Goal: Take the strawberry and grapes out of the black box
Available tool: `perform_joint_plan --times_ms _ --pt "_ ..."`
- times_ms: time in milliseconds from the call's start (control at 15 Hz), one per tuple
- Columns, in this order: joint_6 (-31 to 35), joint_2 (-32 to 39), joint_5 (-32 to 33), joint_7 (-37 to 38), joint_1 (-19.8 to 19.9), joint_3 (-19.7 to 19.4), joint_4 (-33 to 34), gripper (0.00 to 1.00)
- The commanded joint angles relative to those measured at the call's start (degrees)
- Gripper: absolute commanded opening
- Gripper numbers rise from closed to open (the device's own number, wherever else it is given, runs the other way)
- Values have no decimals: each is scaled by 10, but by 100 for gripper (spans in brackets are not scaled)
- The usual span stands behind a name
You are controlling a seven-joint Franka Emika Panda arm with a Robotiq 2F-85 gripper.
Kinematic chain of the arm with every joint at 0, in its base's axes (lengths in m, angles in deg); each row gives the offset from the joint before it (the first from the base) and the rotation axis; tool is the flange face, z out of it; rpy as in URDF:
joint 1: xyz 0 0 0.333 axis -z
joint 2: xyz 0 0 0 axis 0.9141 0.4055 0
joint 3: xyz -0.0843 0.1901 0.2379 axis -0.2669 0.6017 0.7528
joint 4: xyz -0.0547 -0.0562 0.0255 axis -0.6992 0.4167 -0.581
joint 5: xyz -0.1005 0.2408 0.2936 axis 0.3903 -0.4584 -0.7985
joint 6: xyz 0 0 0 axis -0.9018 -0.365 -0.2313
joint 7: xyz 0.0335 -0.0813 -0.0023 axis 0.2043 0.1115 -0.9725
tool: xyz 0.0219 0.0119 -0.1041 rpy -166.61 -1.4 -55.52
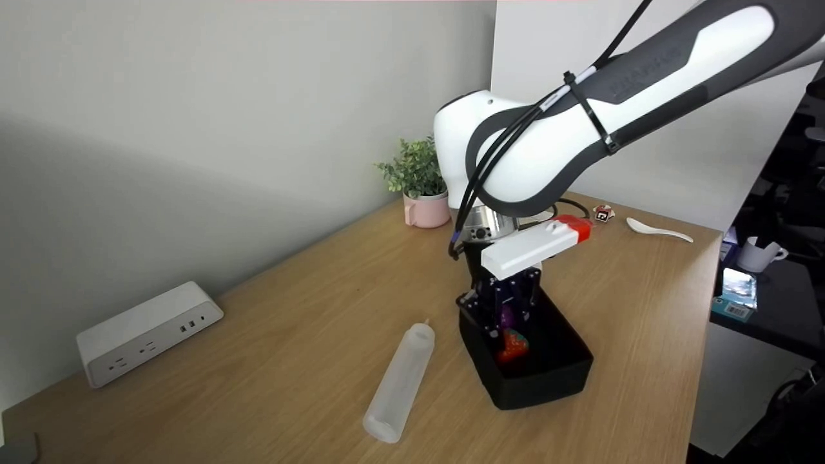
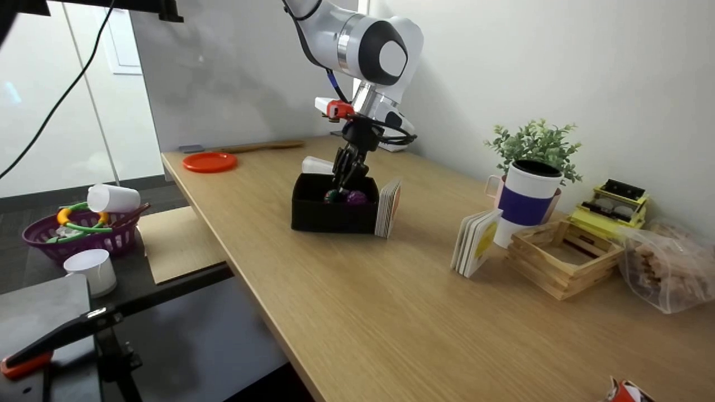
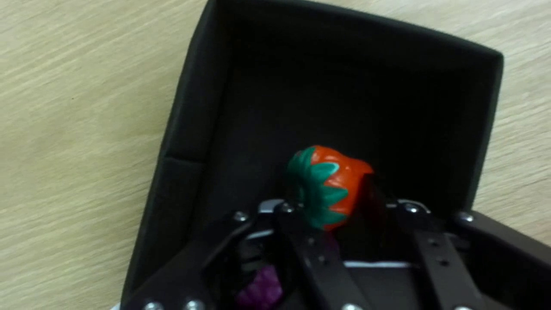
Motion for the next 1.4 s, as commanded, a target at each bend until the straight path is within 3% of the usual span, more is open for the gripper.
perform_joint_plan --times_ms 0,733,1333 --pt "-20 3 -1 5 -7 -10 8 15" --pt "-18 -20 20 17 -26 -18 0 15" --pt "-17 -57 101 70 -72 -28 -10 15"
